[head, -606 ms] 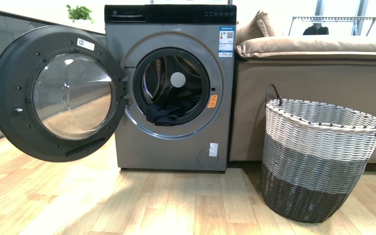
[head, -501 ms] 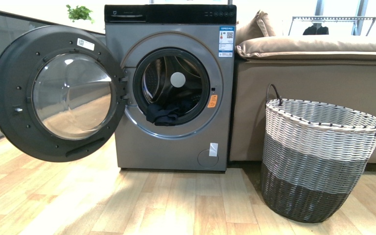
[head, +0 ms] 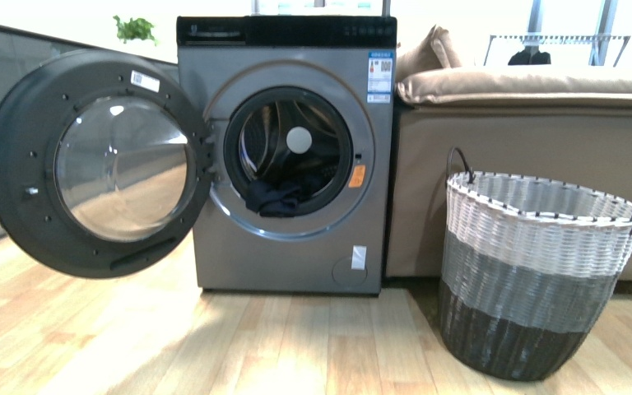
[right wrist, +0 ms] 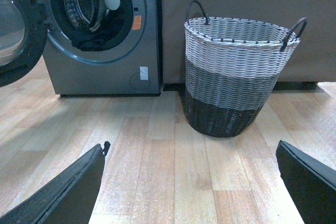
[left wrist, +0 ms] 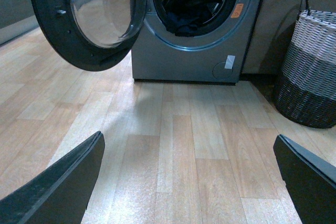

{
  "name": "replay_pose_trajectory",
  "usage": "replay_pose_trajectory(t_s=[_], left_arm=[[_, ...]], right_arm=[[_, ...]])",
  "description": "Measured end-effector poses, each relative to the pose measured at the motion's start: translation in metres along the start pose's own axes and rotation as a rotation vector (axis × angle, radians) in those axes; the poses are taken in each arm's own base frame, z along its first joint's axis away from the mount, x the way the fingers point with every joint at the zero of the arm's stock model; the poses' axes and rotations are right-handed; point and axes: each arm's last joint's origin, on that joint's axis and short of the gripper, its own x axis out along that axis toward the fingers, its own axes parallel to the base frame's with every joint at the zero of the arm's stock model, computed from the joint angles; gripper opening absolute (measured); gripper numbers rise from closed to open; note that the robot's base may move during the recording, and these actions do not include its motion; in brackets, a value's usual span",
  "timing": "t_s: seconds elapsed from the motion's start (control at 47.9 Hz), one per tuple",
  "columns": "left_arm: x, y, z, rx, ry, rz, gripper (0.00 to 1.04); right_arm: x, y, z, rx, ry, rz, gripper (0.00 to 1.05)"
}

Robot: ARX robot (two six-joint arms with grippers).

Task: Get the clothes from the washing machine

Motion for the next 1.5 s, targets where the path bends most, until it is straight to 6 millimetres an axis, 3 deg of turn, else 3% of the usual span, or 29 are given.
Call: replay_pose_trajectory(t_s=[1.504], left_arm=[[0.0,0.0,0.0,0.0,0.0,0.0,0.98]], right_arm=[[0.0,0.0,0.0001,0.0,-0.001,0.002,0.97]])
